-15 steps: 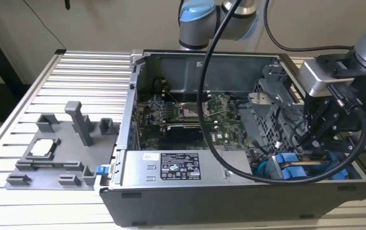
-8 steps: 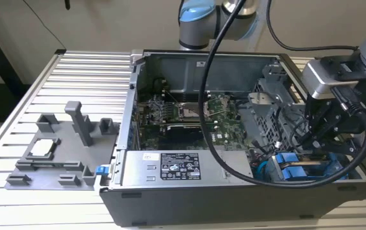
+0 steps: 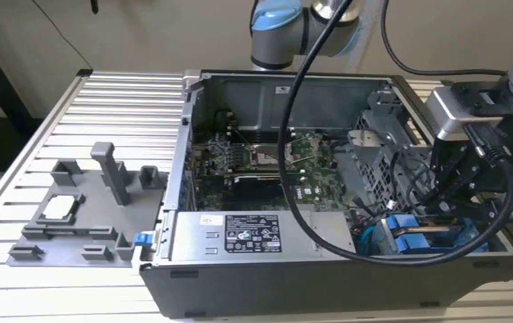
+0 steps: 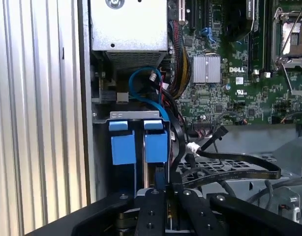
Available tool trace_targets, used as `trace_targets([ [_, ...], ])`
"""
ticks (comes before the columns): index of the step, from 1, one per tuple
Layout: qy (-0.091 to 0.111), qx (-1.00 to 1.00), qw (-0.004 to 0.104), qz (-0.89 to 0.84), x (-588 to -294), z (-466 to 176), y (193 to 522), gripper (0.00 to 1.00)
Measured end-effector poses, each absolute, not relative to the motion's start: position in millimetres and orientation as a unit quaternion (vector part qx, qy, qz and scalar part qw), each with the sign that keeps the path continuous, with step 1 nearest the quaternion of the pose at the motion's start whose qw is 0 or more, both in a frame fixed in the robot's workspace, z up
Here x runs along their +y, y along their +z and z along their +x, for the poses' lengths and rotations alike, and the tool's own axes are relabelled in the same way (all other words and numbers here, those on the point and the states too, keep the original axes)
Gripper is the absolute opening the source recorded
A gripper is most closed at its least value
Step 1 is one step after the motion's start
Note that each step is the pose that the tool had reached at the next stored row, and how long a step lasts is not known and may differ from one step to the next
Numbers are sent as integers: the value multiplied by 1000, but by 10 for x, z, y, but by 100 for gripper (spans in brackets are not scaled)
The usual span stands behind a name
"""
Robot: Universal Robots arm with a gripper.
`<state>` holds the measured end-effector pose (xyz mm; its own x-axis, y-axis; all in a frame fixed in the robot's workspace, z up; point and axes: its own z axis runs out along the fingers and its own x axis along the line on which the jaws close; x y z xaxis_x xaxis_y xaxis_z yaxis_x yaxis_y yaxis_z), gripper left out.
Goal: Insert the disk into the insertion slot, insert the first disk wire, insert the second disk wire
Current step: 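Insert the second disk wire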
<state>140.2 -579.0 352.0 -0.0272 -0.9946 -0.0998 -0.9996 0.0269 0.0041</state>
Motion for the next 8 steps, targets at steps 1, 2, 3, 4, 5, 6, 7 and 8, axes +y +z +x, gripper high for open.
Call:
trace_targets([
  [1,40,716,31,-696,-5791,1425,3520,16],
  [2,43,716,27,-696,-5792,1447,3519,16],
  [3,46,716,25,-696,-5796,1466,3517,16],
  [4,47,716,23,-696,-5800,1481,3514,16],
  [5,48,716,22,-696,-5804,1488,3510,16],
  [6,48,717,22,-695,-5808,1492,3506,16],
  [7,49,718,22,-694,-5811,1495,3499,16],
  [8,49,718,22,-694,-5811,1496,3492,16],
])
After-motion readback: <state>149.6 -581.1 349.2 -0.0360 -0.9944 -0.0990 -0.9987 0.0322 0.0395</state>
